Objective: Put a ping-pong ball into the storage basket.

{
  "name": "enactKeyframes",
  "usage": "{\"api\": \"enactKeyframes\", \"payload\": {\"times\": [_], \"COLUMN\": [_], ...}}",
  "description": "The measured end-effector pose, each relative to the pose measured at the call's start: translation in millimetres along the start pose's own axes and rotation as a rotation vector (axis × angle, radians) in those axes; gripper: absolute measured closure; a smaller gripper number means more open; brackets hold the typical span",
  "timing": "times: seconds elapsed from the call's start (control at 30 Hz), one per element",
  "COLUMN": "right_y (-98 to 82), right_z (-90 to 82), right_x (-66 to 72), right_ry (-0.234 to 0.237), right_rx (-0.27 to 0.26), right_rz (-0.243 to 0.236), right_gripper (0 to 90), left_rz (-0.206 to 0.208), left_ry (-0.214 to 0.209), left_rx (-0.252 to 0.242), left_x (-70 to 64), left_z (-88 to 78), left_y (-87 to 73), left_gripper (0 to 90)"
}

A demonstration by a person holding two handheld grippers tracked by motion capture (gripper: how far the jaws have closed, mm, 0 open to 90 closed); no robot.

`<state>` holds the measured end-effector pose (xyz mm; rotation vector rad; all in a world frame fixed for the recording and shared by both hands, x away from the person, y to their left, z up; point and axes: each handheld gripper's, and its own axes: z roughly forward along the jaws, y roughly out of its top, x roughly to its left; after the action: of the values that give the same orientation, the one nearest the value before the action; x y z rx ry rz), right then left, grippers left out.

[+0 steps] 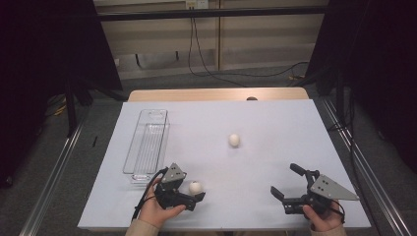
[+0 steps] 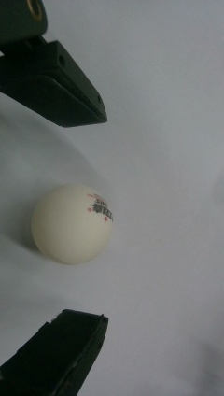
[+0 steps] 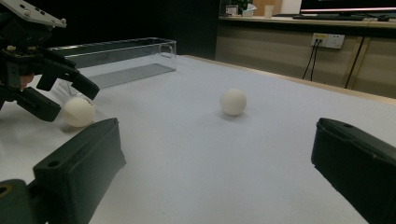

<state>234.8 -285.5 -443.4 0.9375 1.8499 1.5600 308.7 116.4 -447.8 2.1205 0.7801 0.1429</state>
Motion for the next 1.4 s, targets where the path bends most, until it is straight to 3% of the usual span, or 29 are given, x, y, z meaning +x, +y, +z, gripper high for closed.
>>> {"api": "enactKeyframes", "payload": {"times": [1.4], "right_y": [0.2], "right_z": [0.0], "right_x": [0.1], "right_ry": [0.001], "right_rx": [-0.002], "right_rz": [-0.003], "right_gripper": [1.3], "left_rz": [0.028], "left_ry": [-0.023], "left_rx": [0.070], "left_x": [-2.4], "left_z": [3.4], "left_y": [-0.9], "left_gripper": [22.2]}}
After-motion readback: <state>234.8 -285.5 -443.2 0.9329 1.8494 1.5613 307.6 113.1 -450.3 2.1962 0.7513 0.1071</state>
